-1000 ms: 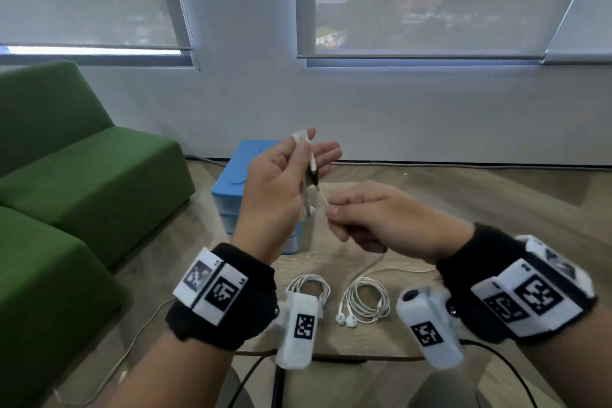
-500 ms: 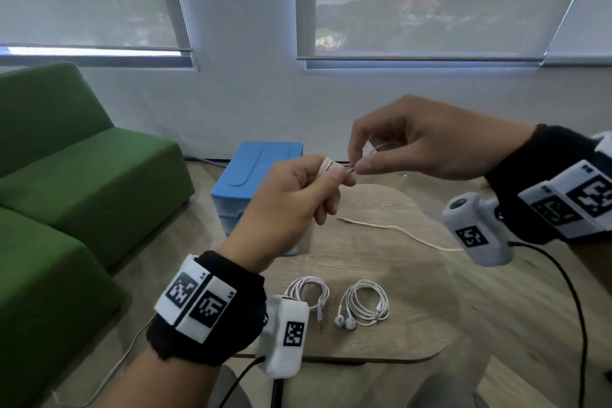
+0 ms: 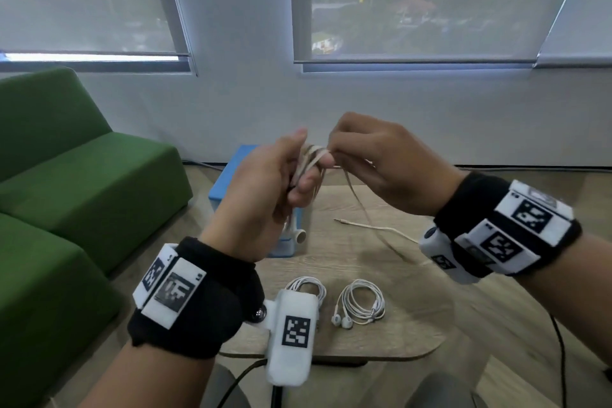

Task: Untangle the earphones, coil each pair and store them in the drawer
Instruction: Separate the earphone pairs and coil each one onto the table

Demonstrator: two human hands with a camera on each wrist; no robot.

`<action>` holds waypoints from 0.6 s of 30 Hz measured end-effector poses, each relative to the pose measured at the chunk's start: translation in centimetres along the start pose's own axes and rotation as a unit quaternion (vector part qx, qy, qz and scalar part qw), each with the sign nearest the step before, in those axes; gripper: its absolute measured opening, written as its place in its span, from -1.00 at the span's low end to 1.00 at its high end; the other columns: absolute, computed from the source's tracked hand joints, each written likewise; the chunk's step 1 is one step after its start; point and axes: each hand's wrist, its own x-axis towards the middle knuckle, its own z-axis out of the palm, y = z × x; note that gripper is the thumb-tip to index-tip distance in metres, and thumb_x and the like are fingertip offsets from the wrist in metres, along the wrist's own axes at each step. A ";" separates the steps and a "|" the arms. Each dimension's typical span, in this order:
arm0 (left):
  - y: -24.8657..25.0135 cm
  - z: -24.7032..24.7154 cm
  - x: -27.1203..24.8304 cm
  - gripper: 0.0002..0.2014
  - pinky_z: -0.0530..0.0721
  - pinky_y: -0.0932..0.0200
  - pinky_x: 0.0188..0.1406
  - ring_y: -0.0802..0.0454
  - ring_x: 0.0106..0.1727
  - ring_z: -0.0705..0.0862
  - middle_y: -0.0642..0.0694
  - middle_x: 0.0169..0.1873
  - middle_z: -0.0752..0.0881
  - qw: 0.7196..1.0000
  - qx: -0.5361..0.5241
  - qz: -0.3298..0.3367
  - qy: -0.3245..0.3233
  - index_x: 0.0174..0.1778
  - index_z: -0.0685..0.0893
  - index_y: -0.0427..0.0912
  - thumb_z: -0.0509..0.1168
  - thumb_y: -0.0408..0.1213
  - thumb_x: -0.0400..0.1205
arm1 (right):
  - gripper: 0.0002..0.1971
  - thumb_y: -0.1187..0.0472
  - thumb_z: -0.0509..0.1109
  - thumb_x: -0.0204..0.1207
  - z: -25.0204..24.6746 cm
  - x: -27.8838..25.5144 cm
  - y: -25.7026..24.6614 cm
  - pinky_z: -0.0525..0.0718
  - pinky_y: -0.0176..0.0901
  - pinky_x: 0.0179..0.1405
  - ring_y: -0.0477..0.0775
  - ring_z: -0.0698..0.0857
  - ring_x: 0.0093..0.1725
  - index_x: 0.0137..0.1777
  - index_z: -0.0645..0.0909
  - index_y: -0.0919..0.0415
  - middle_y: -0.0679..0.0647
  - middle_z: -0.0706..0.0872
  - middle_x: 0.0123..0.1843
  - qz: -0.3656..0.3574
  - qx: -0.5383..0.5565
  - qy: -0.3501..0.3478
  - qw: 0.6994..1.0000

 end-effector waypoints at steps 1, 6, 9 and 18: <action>0.2 0.0 0.0 -0.57 0.26 0.34 -0.58 0.17 -0.61 0.29 -0.03 -0.56 0.42 1.000 -0.031 0.003 -0.003 -0.12 0.68 -0.35 0.06 -0.16 0.87 | -0.80 0.20 0.28 0.76 0.5 0.1 0.0 0.56 -0.10 -0.06 0.04 0.60 -0.11 -0.02 0.69 0.24 0.05 0.62 -0.05 0.014 0.008 0.006 1.000; 1.1 0.4 -0.2 -0.63 0.65 0.38 -0.38 0.18 -0.44 0.63 -0.08 -0.35 0.67 0.984 -0.172 0.047 -0.007 0.23 0.68 -0.42 0.05 -0.24 0.88 | -0.74 0.24 0.24 0.75 2.7 -0.4 -0.5 0.55 -0.28 -0.03 -0.22 0.65 -0.17 -0.14 0.67 0.07 -0.13 0.72 -0.20 0.159 0.180 -0.044 0.970; 0.9 0.0 0.1 -0.67 0.76 0.34 -0.10 0.13 -0.15 0.82 -0.15 -0.07 0.87 0.973 -0.206 0.104 0.025 0.30 0.67 -0.40 0.08 -0.26 0.88 | -0.70 0.32 0.19 0.81 2.8 -0.7 -1.6 0.68 0.03 -0.01 -0.04 0.69 -0.17 -0.10 0.69 0.30 0.19 0.75 -0.22 0.194 0.289 -0.131 0.928; -1.7 0.0 1.6 -0.74 0.80 0.11 0.11 0.08 0.03 0.87 -0.11 0.00 0.87 0.948 0.178 0.239 0.115 0.13 0.76 -0.22 0.13 -0.37 0.88 | -0.73 0.29 0.23 0.67 -2.0 0.7 -3.1 0.71 0.13 -0.15 0.16 0.52 -0.50 -0.27 0.60 0.30 0.21 0.49 -0.45 0.254 0.498 -0.199 0.805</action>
